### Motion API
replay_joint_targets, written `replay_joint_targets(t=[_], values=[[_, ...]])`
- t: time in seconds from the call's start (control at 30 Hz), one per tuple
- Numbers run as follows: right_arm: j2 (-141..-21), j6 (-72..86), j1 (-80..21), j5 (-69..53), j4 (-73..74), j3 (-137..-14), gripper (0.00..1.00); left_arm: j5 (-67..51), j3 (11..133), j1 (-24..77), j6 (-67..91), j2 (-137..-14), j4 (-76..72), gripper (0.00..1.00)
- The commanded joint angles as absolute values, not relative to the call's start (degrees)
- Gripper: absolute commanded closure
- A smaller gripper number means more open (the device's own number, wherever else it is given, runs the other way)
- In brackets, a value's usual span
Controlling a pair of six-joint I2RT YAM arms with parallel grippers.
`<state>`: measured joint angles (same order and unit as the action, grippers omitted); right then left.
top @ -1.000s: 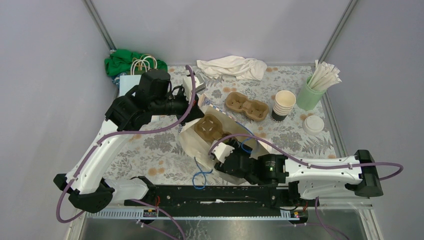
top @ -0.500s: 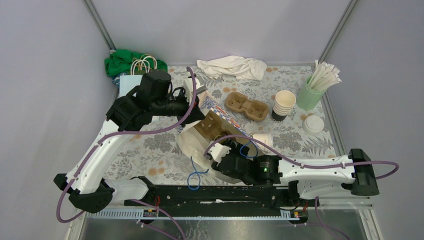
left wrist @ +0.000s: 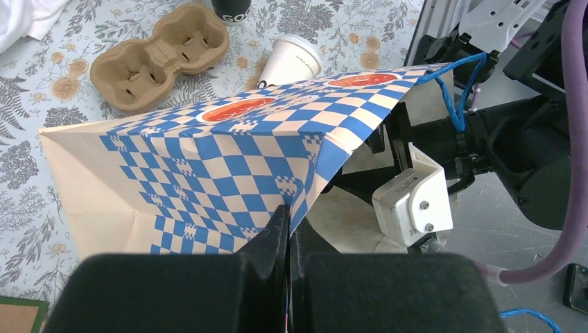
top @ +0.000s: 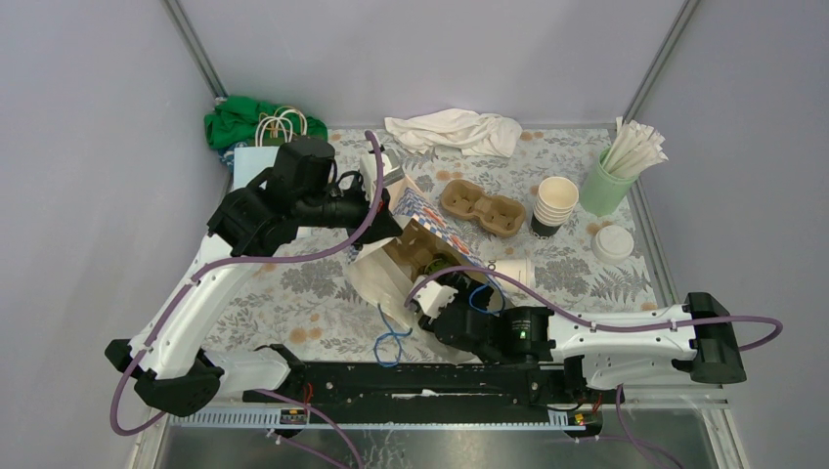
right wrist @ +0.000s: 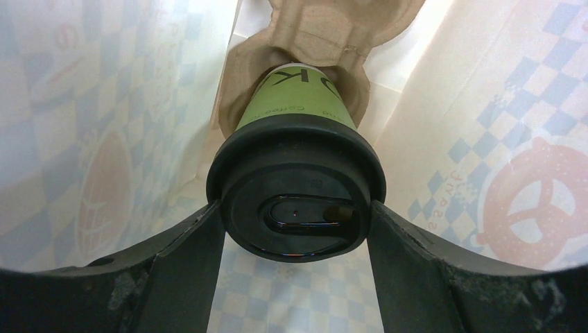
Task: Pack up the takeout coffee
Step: Place the coffee cup on the cup tray.
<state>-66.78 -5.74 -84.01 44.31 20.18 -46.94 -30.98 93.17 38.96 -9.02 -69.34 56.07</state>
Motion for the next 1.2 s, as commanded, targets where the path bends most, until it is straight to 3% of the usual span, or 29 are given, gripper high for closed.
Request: replay_joint_targets(t=[0.0, 0.73, 1.17], values=[[-65.3, -6.5, -84.5, 47.9, 16.6, -46.2, 0.77, -33.1, 93.4, 39.2, -9.6, -68.0, 55.1, 1.00], [-69.5, -10.9, -83.9, 47.5, 13.7, -50.0, 0.78, -30.3, 91.7, 38.9, -6.5, -68.7, 55.5, 1.00], [-73.0, -9.4, -79.5, 39.3, 23.3, -58.0, 0.77, -31.3, 94.2, 31.8, -1.2, -72.2, 55.8, 1.00]])
